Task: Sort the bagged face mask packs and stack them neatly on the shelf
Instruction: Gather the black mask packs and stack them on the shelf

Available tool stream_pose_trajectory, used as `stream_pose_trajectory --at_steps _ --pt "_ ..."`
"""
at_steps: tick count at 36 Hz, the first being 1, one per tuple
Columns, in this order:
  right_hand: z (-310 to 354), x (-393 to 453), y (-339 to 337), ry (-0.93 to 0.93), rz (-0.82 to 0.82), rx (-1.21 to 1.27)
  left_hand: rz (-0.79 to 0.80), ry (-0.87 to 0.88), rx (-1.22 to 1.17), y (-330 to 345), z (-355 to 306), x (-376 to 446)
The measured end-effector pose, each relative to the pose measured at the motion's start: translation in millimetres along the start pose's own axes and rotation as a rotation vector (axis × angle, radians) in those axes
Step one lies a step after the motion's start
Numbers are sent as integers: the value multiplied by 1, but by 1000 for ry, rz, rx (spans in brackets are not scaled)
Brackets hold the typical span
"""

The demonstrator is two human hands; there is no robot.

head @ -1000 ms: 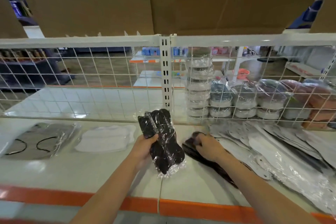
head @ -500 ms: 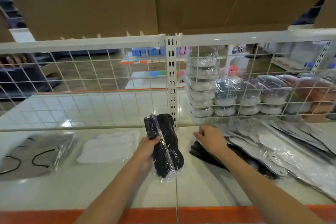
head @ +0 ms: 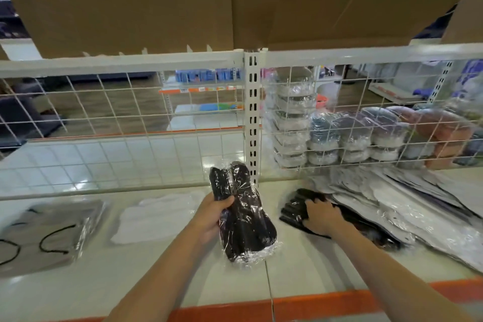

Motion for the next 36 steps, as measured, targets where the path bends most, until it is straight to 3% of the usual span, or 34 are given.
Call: stream_pose_trajectory --at_steps 8,13,18,24,28,31,33,36 --pt "9 -21 -5 31 -271 -105 -12 -33 -3 -13 -3 -2" --pt "44 -25 -12 50 -368 162 -6 -21 20 -15 1 -7" --pt "62 -25 -22 25 -437 89 -10 -19 -25 -19 1 -12" --pt "51 -15 -28 105 -314 161 -17 -7 -86 -27 -3 -19" --pt "59 -13 -42 -5 -292 356 0 0 -126 -23 -4 -23" --pt "80 -23 -59 -87 -174 762 60 8 -143 -15 -2 -22" --pt "94 -32 -68 -144 12 1093 149 41 -101 -7 -2 -21" --pt "109 -38 -74 -286 239 1236 200 133 89 4 -5 -23"
Point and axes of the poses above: each hand's wrist, its own x-axis towards the middle knuckle, its own y-axis out of the palm, z = x × y, the point moved 1 cm from there along x, towards the middle knuckle, and after that the axes turned 2 degrees about -z, right-handed, at the moved point
